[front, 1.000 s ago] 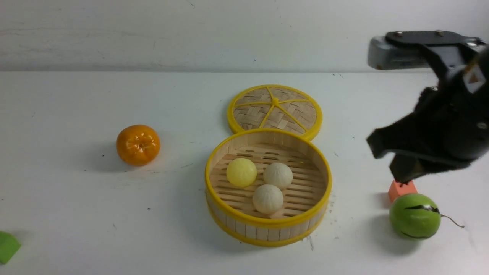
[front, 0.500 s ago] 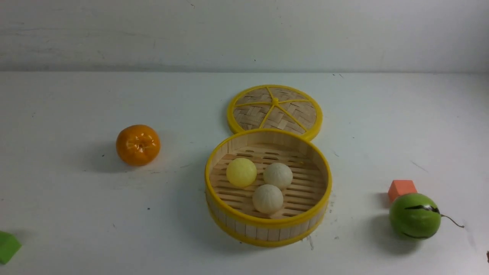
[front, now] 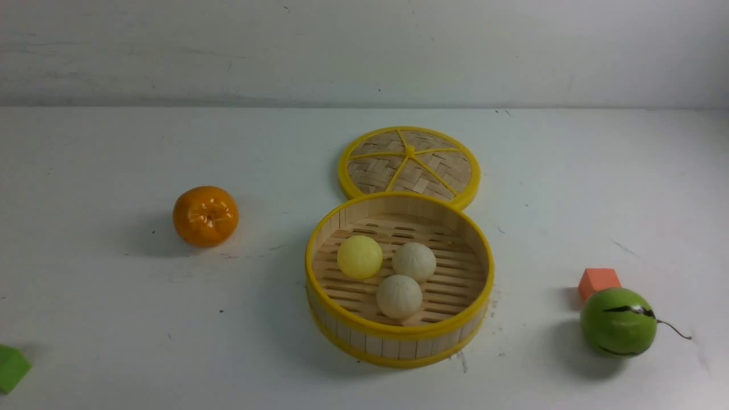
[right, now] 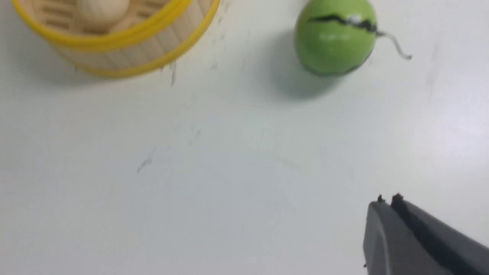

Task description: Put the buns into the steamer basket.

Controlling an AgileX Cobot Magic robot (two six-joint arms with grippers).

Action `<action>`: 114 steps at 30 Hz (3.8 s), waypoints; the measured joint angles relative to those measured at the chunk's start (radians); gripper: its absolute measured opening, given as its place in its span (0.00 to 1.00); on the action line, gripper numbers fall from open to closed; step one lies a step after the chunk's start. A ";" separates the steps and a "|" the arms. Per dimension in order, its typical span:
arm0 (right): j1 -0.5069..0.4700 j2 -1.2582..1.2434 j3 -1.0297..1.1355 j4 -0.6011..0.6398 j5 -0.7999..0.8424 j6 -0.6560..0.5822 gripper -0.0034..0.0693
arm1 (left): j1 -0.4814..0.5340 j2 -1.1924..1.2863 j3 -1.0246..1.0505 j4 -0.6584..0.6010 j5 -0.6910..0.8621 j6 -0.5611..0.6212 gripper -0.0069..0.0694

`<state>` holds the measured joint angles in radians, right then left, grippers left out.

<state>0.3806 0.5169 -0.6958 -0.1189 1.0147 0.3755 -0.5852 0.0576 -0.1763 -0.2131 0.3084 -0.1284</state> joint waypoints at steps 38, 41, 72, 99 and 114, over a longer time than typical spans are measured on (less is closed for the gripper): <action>-0.421 -0.527 0.716 0.061 -0.630 -0.184 0.03 | 0.000 0.000 0.000 0.000 0.007 0.000 0.29; -0.421 -0.527 0.716 0.061 -0.630 -0.184 0.04 | 0.000 0.000 0.000 0.000 0.007 0.000 0.30; -0.421 -0.527 0.716 0.064 -0.630 -0.184 0.08 | 0.383 -0.068 0.207 0.117 0.065 -0.031 0.07; -0.421 -0.527 0.716 0.065 -0.630 -0.184 0.13 | 0.499 -0.068 0.207 0.173 0.060 -0.032 0.07; -0.421 -0.527 0.716 0.065 -0.630 -0.191 0.16 | 0.499 -0.068 0.207 0.174 0.060 -0.033 0.07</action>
<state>-0.0403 -0.0103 0.0198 -0.0539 0.3849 0.1848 -0.0858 -0.0103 0.0306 -0.0387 0.3686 -0.1613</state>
